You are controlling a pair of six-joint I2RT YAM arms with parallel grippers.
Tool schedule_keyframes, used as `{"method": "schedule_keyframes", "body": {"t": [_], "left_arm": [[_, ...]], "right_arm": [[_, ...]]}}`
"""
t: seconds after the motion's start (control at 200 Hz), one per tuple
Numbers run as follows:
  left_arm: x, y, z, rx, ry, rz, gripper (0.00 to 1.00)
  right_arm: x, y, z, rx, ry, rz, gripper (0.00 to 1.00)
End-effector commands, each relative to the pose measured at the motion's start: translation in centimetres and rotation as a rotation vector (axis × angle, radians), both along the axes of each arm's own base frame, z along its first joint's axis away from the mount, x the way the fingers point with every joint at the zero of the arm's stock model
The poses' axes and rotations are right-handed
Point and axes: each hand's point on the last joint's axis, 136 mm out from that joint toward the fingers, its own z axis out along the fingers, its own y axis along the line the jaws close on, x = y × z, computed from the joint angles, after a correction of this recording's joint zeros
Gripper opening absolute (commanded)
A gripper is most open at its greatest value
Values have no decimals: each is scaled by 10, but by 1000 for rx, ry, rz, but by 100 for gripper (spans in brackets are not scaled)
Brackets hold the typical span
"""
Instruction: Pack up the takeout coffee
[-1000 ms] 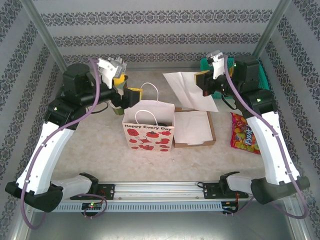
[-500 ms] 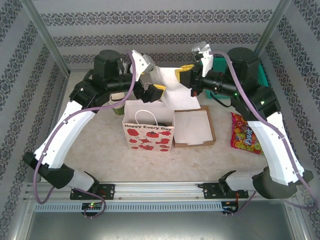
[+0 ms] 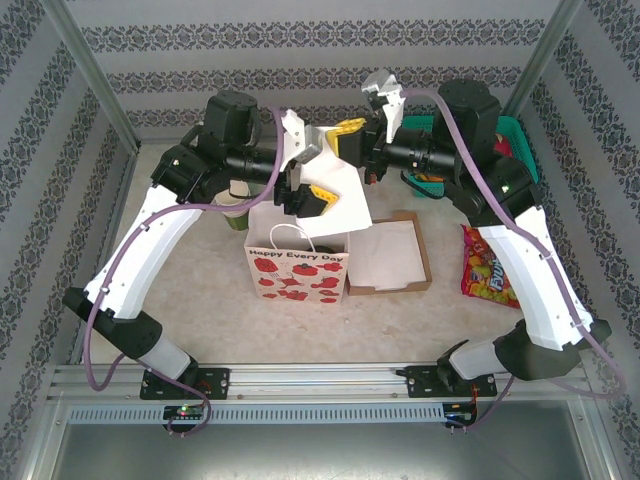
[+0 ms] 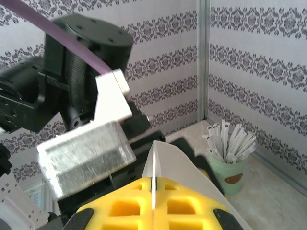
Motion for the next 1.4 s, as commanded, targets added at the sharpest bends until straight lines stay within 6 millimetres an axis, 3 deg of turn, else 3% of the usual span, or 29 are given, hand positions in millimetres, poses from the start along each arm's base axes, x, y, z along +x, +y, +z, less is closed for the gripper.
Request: {"method": "schedule_keyframes", "body": {"t": [0.0,0.23,0.445,0.64,0.824,1.069,1.124,1.149,1.279,1.399], "left_arm": [[-16,1,-4,4,-7,-71,83],[-4,7,6,-48,-51,40,78],[-11,9,14,-81,-38,17,54],[-14,11,12,-74,-49,10,22],[-10,22,10,-53,-91,58,0],[-2,49,7,-34,-110,151,0],[-2,56,7,-41,-91,158,0],[-2,59,8,-45,-81,157,0],[-10,61,8,-53,-59,113,0],[-23,59,9,-68,-75,38,0]], "right_arm": [[-10,2,22,42,-80,31,0],[-5,-3,1,19,-54,-16,0],[-2,-2,-13,22,-28,-19,0],[-3,2,-22,11,-21,7,0],[2,-10,-40,-54,-6,-32,32],[8,-33,-56,-88,-3,-141,71],[10,-37,-60,-94,4,-162,85],[9,-37,-62,-95,7,-161,97],[-8,-15,-74,-91,26,15,98],[-3,6,-79,-88,55,101,98]]}}
